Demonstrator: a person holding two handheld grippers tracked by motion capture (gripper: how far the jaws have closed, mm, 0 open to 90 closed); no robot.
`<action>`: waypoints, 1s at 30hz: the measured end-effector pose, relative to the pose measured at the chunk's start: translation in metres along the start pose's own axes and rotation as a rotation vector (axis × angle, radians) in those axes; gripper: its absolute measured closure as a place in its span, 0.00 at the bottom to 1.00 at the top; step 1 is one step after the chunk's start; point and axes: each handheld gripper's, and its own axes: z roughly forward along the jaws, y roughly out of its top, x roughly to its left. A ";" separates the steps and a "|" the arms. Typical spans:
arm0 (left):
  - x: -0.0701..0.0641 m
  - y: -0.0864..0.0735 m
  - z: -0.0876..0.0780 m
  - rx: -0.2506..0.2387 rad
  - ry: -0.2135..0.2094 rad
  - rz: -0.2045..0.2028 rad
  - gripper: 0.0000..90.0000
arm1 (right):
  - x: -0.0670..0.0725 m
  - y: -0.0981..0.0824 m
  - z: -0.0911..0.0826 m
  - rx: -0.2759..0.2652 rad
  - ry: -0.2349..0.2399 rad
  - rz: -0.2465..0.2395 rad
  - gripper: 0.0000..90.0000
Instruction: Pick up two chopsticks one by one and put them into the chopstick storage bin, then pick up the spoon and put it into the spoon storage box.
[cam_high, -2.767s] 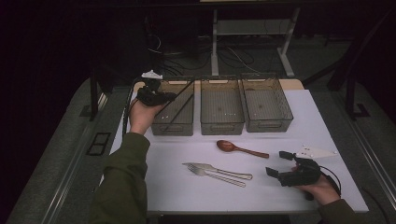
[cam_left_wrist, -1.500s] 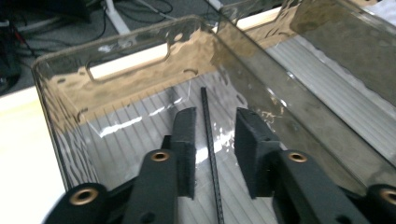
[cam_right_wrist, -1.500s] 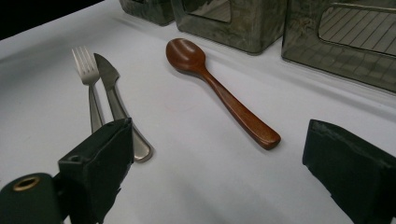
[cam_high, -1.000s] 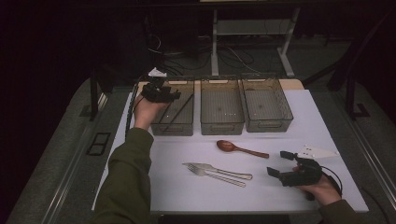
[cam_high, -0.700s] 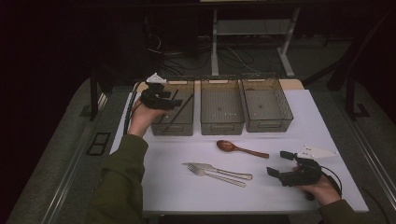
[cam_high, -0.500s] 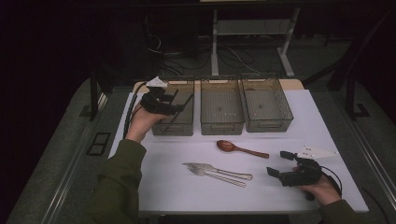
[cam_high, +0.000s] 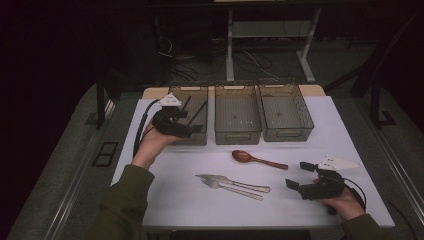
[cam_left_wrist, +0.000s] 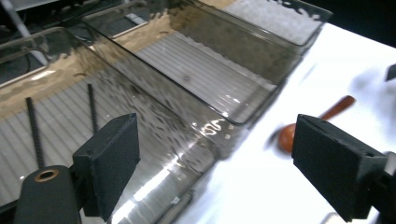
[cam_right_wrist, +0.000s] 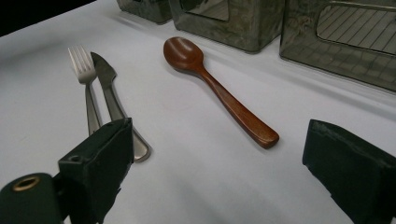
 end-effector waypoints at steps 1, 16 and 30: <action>-0.002 -0.001 -0.001 -0.001 -0.001 0.001 0.15 | 0.000 0.000 0.000 0.000 0.000 0.000 0.09; -0.042 -0.035 -0.002 -0.014 -0.060 0.052 0.01 | 0.000 0.000 0.001 -0.001 -0.003 0.001 0.09; -0.070 -0.079 -0.002 -0.048 -0.107 0.030 0.00 | 0.001 0.000 0.001 0.000 0.003 -0.002 0.09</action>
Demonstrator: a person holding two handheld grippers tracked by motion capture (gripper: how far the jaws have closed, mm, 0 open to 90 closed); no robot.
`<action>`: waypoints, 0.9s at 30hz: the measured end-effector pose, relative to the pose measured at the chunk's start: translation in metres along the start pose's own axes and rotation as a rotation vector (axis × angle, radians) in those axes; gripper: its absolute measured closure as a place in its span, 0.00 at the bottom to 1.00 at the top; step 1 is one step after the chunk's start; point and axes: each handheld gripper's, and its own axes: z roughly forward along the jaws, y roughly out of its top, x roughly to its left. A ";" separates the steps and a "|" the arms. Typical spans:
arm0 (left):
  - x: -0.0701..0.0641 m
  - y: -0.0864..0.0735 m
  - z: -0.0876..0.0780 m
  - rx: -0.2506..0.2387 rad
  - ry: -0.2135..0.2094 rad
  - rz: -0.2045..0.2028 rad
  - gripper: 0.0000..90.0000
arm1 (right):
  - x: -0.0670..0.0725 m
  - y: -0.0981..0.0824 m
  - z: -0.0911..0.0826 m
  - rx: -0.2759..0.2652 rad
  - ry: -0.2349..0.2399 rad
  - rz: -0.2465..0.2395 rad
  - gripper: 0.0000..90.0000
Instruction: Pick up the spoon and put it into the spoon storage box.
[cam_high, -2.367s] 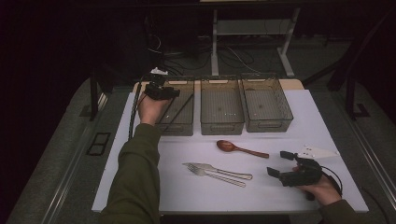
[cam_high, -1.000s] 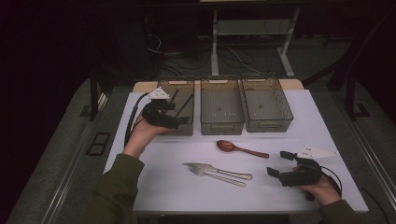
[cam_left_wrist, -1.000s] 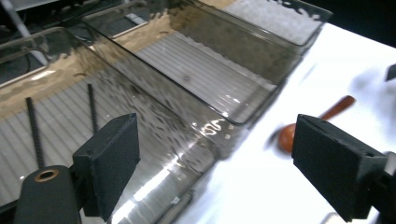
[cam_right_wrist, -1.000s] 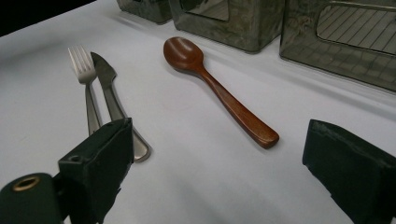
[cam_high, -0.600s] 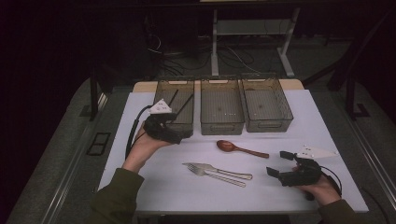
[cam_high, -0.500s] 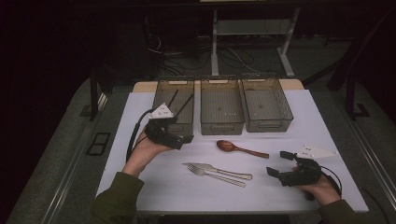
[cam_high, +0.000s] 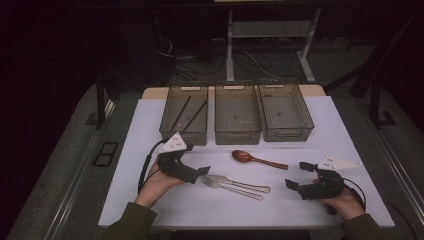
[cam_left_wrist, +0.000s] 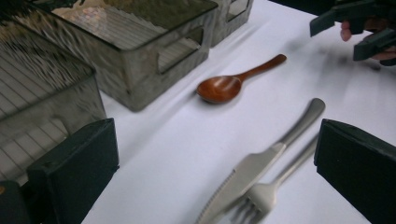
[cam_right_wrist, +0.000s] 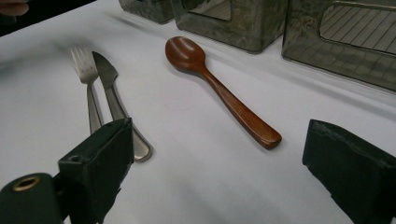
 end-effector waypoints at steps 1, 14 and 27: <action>-0.001 -0.003 0.000 -0.002 0.000 0.000 0.00 | 0.000 0.000 0.000 0.000 0.000 -0.001 0.09; -0.015 -0.036 -0.009 -0.026 0.007 -0.012 0.00 | 0.001 0.000 0.000 0.015 0.020 -0.004 0.09; -0.015 -0.044 -0.007 0.011 0.010 -0.007 0.00 | 0.004 0.009 0.003 0.084 0.053 -0.043 0.09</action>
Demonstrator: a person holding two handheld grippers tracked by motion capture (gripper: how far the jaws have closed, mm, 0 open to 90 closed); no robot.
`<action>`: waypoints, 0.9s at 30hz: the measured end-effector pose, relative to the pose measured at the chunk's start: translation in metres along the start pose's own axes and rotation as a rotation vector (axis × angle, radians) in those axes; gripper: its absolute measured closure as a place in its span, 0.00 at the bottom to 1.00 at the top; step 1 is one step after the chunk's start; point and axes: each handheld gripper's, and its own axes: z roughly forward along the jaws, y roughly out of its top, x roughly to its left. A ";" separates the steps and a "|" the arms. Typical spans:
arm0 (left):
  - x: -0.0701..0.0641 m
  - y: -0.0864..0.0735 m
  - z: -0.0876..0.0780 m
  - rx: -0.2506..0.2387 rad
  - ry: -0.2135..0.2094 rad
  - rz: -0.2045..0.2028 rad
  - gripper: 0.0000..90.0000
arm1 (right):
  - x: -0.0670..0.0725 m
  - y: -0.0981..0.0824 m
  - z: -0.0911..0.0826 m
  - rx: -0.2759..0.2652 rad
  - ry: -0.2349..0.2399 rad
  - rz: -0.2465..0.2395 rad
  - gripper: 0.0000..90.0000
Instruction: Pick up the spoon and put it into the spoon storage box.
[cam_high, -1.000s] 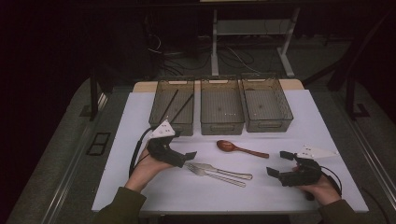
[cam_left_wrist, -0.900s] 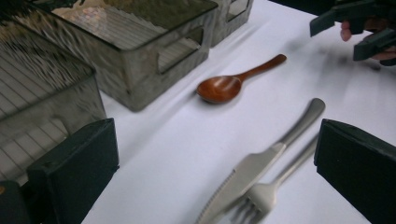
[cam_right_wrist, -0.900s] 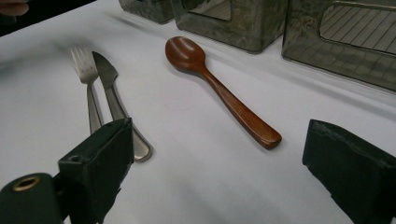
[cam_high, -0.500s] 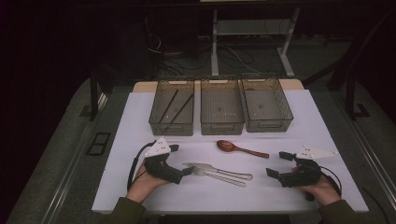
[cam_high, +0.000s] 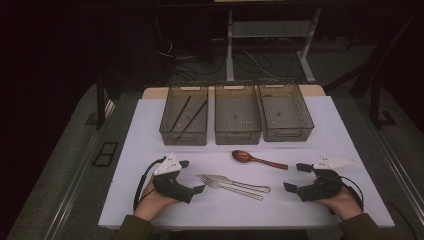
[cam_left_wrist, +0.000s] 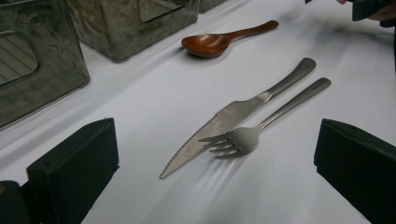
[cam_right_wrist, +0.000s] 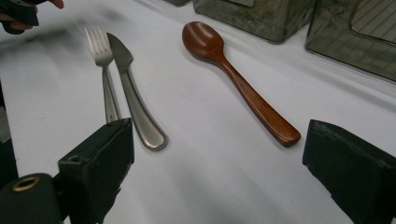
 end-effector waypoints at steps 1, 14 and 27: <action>0.000 -0.001 0.000 0.001 -0.002 -0.002 0.00 | 0.000 0.001 0.001 0.005 0.000 -0.003 0.09; 0.000 -0.001 0.000 0.022 0.001 -0.033 0.00 | -0.004 0.022 0.015 0.019 0.068 0.004 0.16; -0.001 0.000 -0.002 0.029 0.007 -0.031 0.00 | -0.011 0.044 0.033 -0.012 0.066 0.021 0.25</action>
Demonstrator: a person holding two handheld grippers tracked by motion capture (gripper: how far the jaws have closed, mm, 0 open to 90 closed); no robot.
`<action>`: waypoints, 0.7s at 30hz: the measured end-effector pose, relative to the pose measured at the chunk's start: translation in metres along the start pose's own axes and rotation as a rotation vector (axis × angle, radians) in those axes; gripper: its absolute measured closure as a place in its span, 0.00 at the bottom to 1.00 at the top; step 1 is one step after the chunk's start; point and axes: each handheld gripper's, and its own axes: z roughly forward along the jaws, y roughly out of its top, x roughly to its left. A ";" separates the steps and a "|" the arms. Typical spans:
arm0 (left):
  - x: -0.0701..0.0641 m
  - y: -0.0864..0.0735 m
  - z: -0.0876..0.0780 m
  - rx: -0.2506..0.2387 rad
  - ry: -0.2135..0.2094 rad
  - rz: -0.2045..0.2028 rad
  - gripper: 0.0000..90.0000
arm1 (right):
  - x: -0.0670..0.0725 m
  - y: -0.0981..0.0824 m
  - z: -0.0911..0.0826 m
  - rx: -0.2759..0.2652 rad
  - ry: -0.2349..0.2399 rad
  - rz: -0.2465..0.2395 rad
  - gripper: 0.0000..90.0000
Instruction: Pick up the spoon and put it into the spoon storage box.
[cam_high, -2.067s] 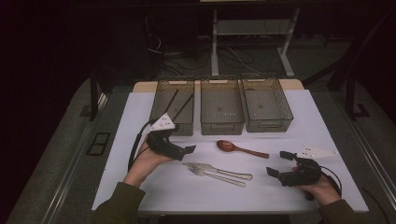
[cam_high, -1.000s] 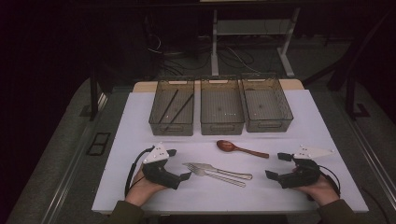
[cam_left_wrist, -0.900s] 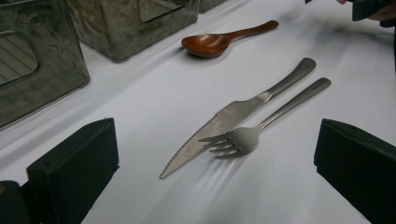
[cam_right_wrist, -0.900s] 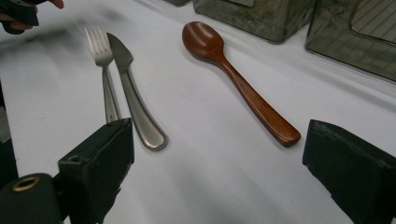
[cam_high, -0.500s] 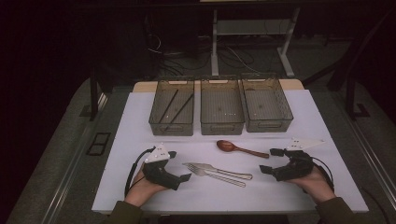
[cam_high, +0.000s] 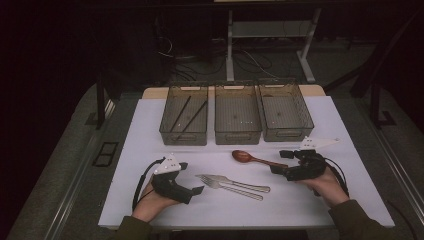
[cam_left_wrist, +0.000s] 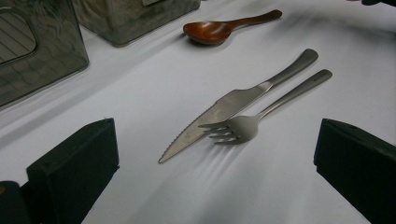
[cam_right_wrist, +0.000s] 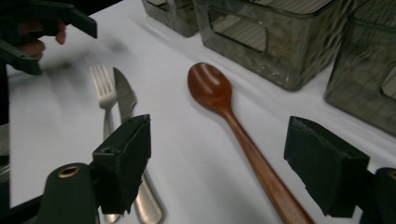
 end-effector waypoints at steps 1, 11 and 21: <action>0.000 0.000 0.000 0.000 -0.001 0.001 0.00 | -0.001 0.001 0.002 0.006 -0.001 -0.002 0.25; 0.000 0.001 0.001 -0.001 -0.001 -0.001 0.00 | -0.006 0.019 0.016 0.015 -0.006 0.013 0.23; 0.000 0.001 0.002 0.003 -0.005 0.008 0.00 | -0.007 0.037 0.040 0.049 0.011 0.000 0.23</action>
